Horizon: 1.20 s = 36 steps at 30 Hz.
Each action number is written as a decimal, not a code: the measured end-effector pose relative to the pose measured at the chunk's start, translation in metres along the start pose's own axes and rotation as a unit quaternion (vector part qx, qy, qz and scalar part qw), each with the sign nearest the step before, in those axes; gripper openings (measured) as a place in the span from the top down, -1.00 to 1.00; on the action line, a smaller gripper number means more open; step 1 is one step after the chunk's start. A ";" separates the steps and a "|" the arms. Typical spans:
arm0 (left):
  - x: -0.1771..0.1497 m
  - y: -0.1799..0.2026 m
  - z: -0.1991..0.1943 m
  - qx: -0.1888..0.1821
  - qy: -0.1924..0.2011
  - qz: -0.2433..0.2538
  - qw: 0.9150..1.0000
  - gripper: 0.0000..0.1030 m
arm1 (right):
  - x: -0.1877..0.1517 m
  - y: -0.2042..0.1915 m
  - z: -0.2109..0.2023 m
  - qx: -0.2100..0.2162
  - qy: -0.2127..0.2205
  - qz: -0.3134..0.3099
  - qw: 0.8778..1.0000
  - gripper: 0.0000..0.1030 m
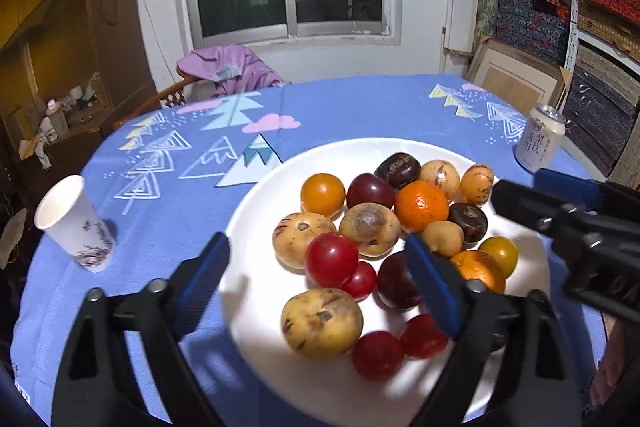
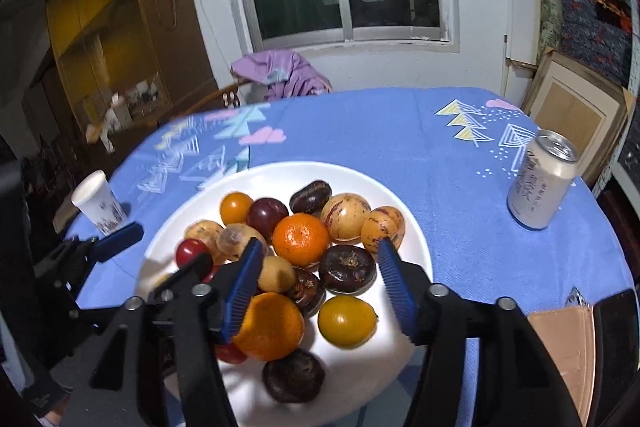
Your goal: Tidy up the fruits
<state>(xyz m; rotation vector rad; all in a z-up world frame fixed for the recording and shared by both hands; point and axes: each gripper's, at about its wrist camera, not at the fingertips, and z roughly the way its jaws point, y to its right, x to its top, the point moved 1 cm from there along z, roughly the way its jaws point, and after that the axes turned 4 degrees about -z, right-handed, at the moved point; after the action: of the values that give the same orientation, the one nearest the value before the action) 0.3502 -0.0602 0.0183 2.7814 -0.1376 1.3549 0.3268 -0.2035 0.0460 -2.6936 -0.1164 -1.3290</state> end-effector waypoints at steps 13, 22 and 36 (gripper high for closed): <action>-0.052 -0.024 -0.077 -0.022 -0.020 -0.041 0.999 -0.92 | -0.071 -0.010 -0.087 -0.032 0.035 -0.001 0.999 -0.93; -0.094 -0.020 -0.115 -0.015 -0.025 -0.024 0.999 -0.92 | -0.125 -0.009 -0.117 -0.047 0.039 0.004 0.998 -0.93; -0.102 -0.017 -0.129 -0.015 -0.011 -0.012 1.000 -0.92 | -0.134 -0.007 -0.115 -0.051 0.025 0.010 0.998 -0.93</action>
<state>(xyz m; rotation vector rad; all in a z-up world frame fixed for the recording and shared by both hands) 0.1885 -0.0273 0.0170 2.7640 -0.1232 1.3063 0.1545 -0.2161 0.0093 -2.7336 -0.0183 -1.4331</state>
